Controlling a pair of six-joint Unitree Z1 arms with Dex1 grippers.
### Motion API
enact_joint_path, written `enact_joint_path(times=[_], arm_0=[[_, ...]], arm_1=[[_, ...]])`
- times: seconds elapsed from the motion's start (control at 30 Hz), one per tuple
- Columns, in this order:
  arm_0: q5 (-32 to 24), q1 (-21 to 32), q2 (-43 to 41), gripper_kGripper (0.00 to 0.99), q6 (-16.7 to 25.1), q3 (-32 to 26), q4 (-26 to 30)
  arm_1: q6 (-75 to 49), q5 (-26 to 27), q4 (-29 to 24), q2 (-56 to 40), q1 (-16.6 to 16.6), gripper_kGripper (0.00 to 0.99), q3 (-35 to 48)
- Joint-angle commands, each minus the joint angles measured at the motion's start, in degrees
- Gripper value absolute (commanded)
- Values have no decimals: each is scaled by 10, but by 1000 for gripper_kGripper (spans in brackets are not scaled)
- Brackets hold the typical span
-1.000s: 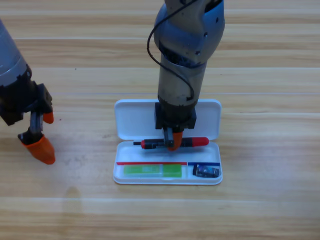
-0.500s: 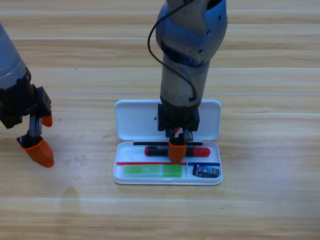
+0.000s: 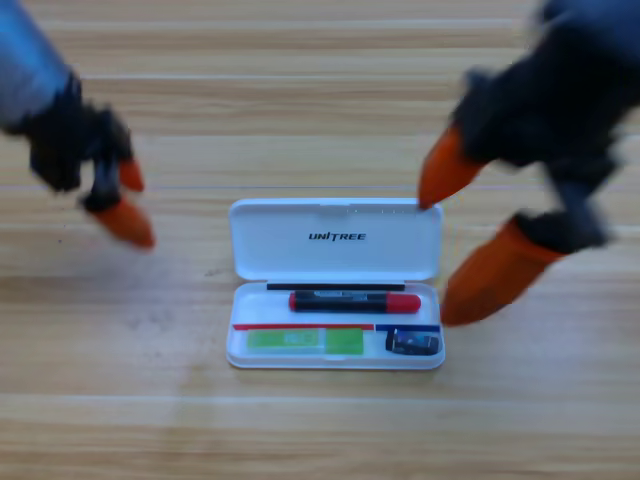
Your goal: Clean up eraser and pencils
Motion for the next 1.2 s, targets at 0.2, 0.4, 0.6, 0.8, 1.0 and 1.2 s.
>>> enact_joint_path(times=[0.2, 0.4, 0.6, 0.8, 1.0, 1.2], arm_0=[[-150, 88, 118, 0, 54, -71, -64], [-280, 116, 209, 0, 46, -102, -105], [-345, 116, 329, 0, 75, -243, 4], [-395, 93, 424, 0, 113, -379, 131], [-415, 62, 439, 0, 137, -396, 182], [-416, 35, 410, 0, 145, -368, 199]], arm_1=[[82, 58, -145, -82, -13, 990, 127], [96, 25, -232, -145, -13, 990, 213], [96, 23, -232, -169, -13, 990, 219], [96, 24, -233, -172, -13, 990, 223], [96, 23, -236, -173, -13, 990, 226], [97, 24, -237, -175, -13, 990, 228]])
